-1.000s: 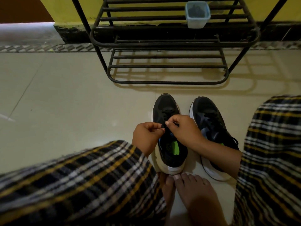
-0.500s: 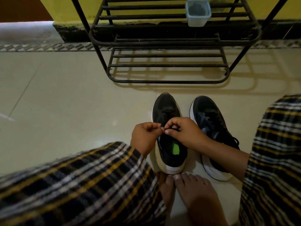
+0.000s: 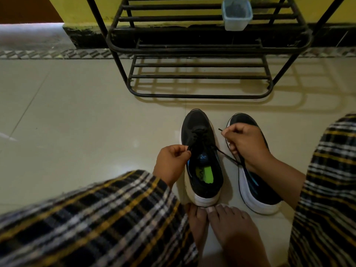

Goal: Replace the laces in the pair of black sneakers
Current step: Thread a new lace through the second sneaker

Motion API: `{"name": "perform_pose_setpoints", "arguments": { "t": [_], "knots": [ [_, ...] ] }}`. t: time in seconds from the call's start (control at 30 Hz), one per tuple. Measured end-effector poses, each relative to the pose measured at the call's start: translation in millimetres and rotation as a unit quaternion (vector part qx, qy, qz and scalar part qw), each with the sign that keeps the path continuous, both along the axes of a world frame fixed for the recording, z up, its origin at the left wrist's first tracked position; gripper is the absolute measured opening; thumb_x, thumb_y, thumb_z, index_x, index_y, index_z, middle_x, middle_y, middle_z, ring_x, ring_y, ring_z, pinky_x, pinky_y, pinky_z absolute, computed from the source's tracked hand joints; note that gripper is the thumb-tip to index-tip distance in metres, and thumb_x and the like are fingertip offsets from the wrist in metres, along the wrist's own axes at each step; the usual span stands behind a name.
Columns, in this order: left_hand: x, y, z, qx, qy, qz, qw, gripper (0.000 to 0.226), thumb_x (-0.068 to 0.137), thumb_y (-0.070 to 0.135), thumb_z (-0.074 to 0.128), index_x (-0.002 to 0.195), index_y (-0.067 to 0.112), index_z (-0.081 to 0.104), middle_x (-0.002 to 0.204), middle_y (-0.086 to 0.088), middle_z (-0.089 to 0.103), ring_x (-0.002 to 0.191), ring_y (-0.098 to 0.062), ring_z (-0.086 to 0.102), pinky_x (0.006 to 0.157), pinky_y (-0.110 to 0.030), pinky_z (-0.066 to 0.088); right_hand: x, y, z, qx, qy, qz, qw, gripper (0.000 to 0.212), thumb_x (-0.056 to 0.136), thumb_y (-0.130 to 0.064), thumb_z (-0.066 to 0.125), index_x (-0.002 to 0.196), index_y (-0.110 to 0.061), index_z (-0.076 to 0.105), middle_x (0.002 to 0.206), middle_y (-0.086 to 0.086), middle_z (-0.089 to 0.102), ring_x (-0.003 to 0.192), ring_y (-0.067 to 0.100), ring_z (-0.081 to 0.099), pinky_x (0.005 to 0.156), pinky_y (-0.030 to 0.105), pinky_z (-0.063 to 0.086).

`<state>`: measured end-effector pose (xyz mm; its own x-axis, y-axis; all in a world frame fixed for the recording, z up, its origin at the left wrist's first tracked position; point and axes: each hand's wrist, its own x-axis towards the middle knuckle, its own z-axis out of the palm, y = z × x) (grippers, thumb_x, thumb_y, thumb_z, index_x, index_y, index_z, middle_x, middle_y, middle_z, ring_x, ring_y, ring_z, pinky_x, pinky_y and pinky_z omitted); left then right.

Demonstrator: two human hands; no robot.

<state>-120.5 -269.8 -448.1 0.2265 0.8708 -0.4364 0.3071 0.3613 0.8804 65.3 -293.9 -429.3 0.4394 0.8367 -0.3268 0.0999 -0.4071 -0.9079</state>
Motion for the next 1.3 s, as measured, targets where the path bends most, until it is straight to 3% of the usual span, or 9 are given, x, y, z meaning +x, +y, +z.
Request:
{"name": "perform_pose_setpoints", "arguments": {
  "t": [0.1,0.23,0.33,0.6,0.73,0.93,1.03,1.2,1.3],
  "knots": [
    [1.9,-1.8,3.0,0.007,0.004,-0.007,1.0,0.015,0.09,0.006,0.058,0.097,0.001,0.071,0.084,-0.01,0.071,0.069,-0.003,0.064,0.065,-0.013,0.051,-7.6,-2.2,1.0,0.027,-0.055,0.053,0.997,0.016,0.086,-0.006,0.063,0.071,-0.009,0.065,0.059,0.008,0.053,0.046,0.004,0.047,0.048,0.016,0.04],
    [5.0,-3.8,5.1,-0.002,-0.012,0.005,1.0,0.015,0.088,0.007,0.063,0.099,0.002,0.071,0.093,-0.017,0.072,0.086,-0.019,0.068,0.08,-0.022,0.055,-23.0,-4.0,0.0,0.023,-0.143,0.193,0.97,0.013,0.081,-0.008,0.068,0.071,-0.015,0.07,0.071,0.005,0.068,0.07,0.015,0.064,0.069,0.026,0.052],
    [6.0,-4.5,6.1,0.002,-0.01,0.001,1.0,0.015,0.086,0.009,0.066,0.099,0.004,0.071,0.092,-0.016,0.072,0.091,-0.023,0.069,0.088,-0.034,0.055,-29.9,-4.8,-1.6,0.03,-0.201,0.23,0.952,0.012,0.08,-0.01,0.067,0.071,-0.016,0.07,0.066,-0.002,0.066,0.068,0.012,0.063,0.068,0.03,0.053],
    [5.5,-7.6,9.1,0.033,0.006,-0.008,0.999,0.013,0.084,0.011,0.068,0.096,0.009,0.072,0.087,-0.01,0.073,0.085,-0.018,0.07,0.086,-0.035,0.056,-36.5,-13.0,-6.5,0.071,-0.216,0.196,0.954,0.012,0.081,-0.009,0.066,0.071,-0.013,0.068,0.065,-0.008,0.063,0.065,0.007,0.06,0.062,0.026,0.049],
    [8.0,-13.6,11.0,0.092,0.045,-0.014,0.995,0.015,0.083,0.015,0.07,0.097,0.012,0.072,0.085,-0.004,0.072,0.081,-0.009,0.068,0.079,-0.026,0.057,-37.7,-18.3,-9.9,0.073,-0.194,0.156,0.966,0.014,0.082,-0.008,0.065,0.069,-0.014,0.066,0.063,-0.005,0.062,0.062,0.009,0.059,0.06,0.024,0.048],
    [13.8,-21.4,16.2,0.18,0.084,-0.034,0.979,0.01,0.082,0.018,0.07,0.092,0.016,0.072,0.077,0.008,0.067,0.074,-0.002,0.063,0.067,-0.016,0.053,-38.2,-27.3,-8.8,0.051,-0.025,0.063,0.996,0.015,0.086,-0.005,0.063,0.071,-0.009,0.066,0.067,0.007,0.063,0.065,0.011,0.061,0.064,0.022,0.052],
    [15.2,-24.3,16.7,0.22,0.103,-0.058,0.968,0.01,0.081,0.019,0.07,0.091,0.017,0.073,0.075,0.012,0.065,0.068,0.0,0.06,0.065,-0.013,0.05,-34.1,-30.3,-5.5,0.033,0.021,0.084,0.996,0.016,0.087,-0.005,0.062,0.073,-0.01,0.066,0.066,0.007,0.061,0.062,0.009,0.06,0.061,0.02,0.049],
    [13.0,-24.6,18.4,0.254,0.082,-0.081,0.96,0.009,0.087,0.019,0.065,0.09,0.019,0.074,0.084,0.008,0.07,0.079,0.0,0.061,0.067,-0.007,0.045,-27.7,-33.6,-2.2,0.047,0.042,0.113,0.992,0.018,0.088,-0.001,0.06,0.072,-0.009,0.064,0.055,-0.004,0.053,0.046,-0.003,0.049,0.051,0.009,0.039],
    [11.5,-19.2,17.6,0.215,0.066,-0.077,0.971,0.009,0.088,0.017,0.064,0.084,0.02,0.071,0.078,0.008,0.069,0.077,-0.002,0.061,0.065,-0.012,0.048,-25.8,-34.6,-2.9,0.071,0.002,0.134,0.988,0.021,0.086,-0.002,0.063,0.072,-0.017,0.066,0.065,-0.001,0.062,0.059,0.001,0.059,0.061,0.013,0.047]
  ]
}}
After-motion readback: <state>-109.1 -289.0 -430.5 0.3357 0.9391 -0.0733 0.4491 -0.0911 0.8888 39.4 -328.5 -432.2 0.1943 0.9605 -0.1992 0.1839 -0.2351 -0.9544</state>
